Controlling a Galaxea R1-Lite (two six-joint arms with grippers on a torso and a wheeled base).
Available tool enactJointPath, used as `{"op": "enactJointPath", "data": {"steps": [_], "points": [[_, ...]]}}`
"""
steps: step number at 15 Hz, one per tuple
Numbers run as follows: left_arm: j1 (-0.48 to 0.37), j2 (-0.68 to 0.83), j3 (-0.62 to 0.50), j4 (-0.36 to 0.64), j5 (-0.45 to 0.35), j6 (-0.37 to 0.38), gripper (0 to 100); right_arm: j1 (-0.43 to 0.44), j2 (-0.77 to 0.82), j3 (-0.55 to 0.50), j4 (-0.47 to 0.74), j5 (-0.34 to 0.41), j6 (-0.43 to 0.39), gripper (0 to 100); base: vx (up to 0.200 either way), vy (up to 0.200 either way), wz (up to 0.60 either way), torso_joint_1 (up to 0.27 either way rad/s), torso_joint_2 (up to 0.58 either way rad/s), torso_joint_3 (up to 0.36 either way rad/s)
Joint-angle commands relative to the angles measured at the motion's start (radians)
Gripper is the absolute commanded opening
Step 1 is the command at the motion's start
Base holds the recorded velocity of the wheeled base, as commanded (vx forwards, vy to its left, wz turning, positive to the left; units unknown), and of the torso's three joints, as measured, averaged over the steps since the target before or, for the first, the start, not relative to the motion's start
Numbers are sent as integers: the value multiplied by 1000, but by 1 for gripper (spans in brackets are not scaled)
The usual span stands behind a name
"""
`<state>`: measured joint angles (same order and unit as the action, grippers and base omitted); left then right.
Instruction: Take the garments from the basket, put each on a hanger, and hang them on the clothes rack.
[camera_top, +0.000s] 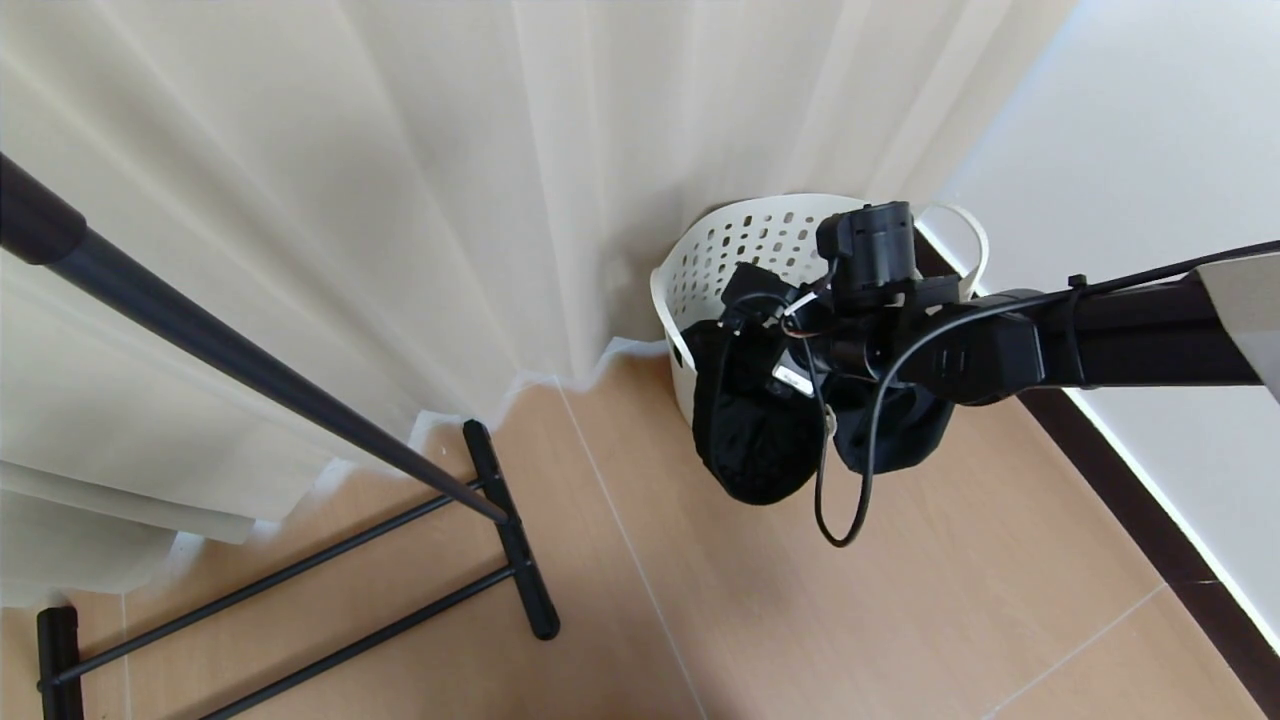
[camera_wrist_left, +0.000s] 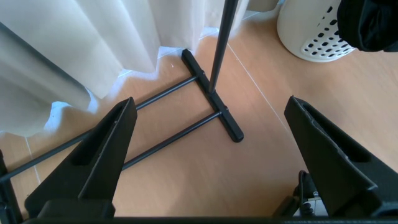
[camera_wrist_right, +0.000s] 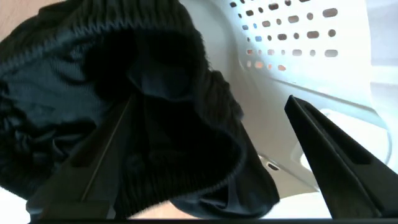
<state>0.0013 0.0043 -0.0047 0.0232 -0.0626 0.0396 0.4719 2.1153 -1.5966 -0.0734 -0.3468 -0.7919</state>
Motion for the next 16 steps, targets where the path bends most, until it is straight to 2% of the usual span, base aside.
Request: {"op": "enactJointPath", "data": {"steps": [1, 4, 8, 9, 11, 14, 16], "points": [[0, 0, 0, 0, 0, 0, 100, 1, 60, -48, -14, -37, 2, 100, 0, 0, 0, 0, 0, 0], [0, 0, -1, 0, 0, 0, 100, 1, 92, -68, -80, -61, 0, 100, 0, 0, 0, 0, 0, 0], [0, 0, 0, 0, 0, 0, 100, -1, 106, -97, -80, -77, 2, 100, 0, 0, 0, 0, 0, 0], [0, 0, 0, 0, 0, 0, 100, 1, 103, -95, -80, -78, 5, 0, 0, 0, 0, 0, 0, 0], [0, 0, 0, 0, 0, 0, 100, 1, 91, -89, -80, -80, 28, 0, 0, 0, 0, 0, 0, 0], [0, 0, 0, 0, 0, 0, 100, 11, -1, -28, -72, -103, 126, 0, 0, 0, 0, 0, 0, 0], [0, 0, 0, 0, 0, 0, 100, 37, -138, 109, -72, -130, 264, 0, 0, 0, 0, 0, 0, 0]]}}
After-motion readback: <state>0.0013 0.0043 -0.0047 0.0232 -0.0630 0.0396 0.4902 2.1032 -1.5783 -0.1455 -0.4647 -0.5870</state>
